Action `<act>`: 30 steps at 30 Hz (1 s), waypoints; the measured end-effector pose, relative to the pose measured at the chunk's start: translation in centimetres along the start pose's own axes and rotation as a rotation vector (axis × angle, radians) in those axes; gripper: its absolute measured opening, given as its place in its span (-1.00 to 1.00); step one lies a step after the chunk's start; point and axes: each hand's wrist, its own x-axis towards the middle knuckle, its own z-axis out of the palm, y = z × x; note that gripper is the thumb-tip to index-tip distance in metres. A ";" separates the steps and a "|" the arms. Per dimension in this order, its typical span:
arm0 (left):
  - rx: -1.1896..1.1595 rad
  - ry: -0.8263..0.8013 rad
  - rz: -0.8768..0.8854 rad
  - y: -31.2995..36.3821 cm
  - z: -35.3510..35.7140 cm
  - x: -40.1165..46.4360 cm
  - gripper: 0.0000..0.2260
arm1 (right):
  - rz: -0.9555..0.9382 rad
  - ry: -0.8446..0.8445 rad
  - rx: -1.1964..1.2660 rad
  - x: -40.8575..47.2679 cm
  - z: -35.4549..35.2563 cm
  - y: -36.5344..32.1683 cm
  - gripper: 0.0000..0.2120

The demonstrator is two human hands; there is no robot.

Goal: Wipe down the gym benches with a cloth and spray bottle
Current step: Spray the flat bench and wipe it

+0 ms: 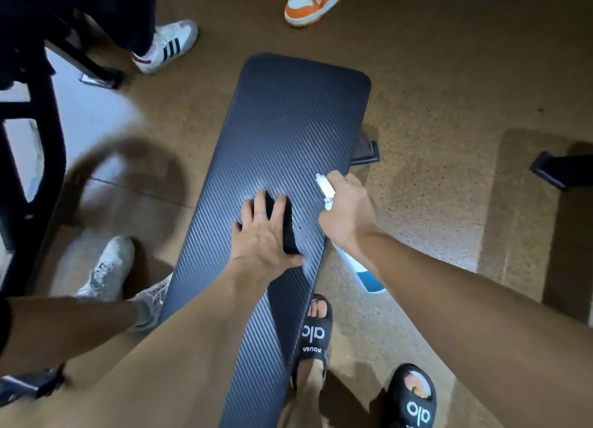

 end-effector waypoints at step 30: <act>0.113 -0.216 0.613 28.7 -7.2 -10.0 -0.29 | 0.574 0.467 0.617 -20.9 -16.5 18.6 -0.66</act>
